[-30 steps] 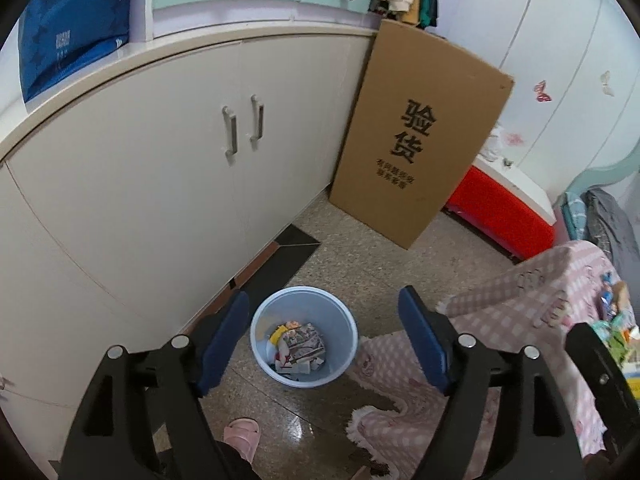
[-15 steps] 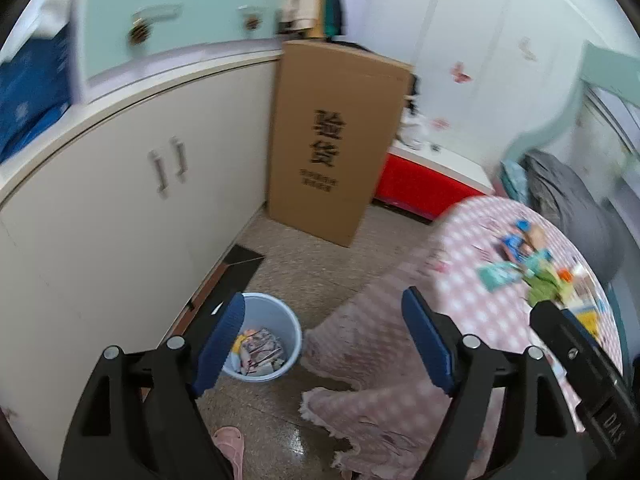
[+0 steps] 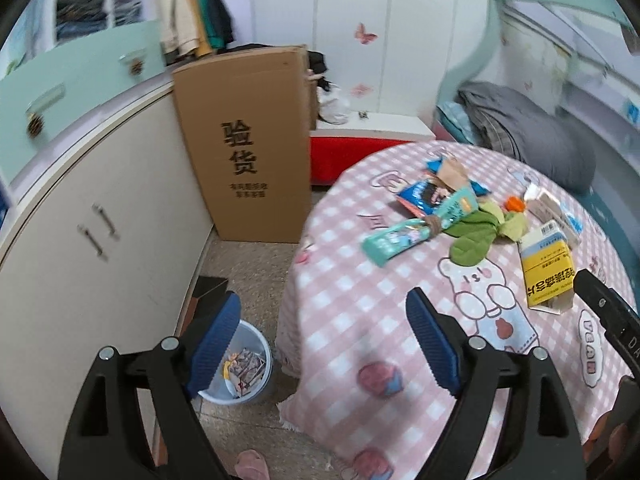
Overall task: Collect trash
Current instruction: 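Move both tools back to the table, then grasp the teal snack pouch with the left tool while the right grasps the yellow-white box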
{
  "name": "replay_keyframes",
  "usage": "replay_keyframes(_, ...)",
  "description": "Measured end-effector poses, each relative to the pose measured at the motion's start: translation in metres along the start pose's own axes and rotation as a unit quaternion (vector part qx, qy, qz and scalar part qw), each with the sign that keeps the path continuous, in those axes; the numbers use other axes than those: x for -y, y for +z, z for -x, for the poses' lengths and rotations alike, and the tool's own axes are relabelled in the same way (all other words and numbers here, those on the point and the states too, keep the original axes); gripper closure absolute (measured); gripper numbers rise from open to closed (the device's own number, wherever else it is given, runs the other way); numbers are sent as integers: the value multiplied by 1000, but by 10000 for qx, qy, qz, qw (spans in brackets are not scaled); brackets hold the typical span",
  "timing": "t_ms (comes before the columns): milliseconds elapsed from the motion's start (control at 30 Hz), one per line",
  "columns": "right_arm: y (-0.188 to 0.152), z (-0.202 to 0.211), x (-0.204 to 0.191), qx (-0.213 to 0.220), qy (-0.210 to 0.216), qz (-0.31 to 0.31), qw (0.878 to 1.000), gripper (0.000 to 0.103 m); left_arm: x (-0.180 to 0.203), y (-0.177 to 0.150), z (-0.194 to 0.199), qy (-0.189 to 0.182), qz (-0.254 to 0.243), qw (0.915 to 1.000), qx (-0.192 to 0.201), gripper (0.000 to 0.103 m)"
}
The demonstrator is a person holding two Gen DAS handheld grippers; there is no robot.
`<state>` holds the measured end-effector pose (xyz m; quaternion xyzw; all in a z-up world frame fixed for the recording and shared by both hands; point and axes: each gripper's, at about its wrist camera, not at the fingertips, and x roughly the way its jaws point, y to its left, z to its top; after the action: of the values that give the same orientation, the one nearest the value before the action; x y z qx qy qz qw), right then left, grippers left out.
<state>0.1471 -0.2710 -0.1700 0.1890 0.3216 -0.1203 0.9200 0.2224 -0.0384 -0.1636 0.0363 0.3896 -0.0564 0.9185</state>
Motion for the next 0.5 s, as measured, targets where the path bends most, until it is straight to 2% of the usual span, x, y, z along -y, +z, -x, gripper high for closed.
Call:
replay_keyframes(267,8,-32,18,-353,27,-225,9991,11,33,24,-48,-65,-685,9975,-144,20)
replay_keyframes(400,10,-44,23,-530,119,-310,9980,11,51,34,-74,-218,-1077,9936,-270,20)
replay_keyframes(500,13,-48,23,-603,158,-301,9976,11,58,41,-89,-369,-1182,9918,-330,20)
